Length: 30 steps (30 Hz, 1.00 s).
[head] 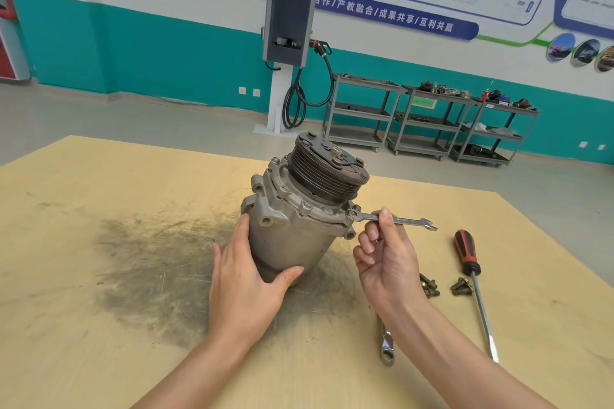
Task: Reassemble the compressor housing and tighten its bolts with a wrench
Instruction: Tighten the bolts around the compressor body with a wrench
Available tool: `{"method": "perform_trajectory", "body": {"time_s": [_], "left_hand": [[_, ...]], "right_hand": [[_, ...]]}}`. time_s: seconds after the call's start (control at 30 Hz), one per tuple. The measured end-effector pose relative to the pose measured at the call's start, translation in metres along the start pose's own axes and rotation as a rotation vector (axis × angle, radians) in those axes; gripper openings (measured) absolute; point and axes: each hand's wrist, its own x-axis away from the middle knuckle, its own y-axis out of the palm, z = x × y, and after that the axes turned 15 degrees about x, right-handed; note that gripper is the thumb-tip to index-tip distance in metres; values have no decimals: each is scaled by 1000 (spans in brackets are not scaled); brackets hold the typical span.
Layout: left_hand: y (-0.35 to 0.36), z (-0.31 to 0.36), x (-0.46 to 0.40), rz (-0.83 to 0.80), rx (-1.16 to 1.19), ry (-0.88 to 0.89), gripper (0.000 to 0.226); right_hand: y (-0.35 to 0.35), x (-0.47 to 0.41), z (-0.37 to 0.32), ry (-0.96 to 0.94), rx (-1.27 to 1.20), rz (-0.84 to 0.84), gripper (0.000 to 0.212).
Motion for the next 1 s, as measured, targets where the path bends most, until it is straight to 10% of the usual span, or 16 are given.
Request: {"method": "perform_trajectory", "body": {"time_s": [0.63,1.0], "left_hand": [[-4,7,0,-43,-5,-21,107],[-4,4,-1,-34,1,-31,108]], "right_hand": [[26,12,12,-51,-353,60,17],[-18,-3,-49,-258,339,24,22]]}}
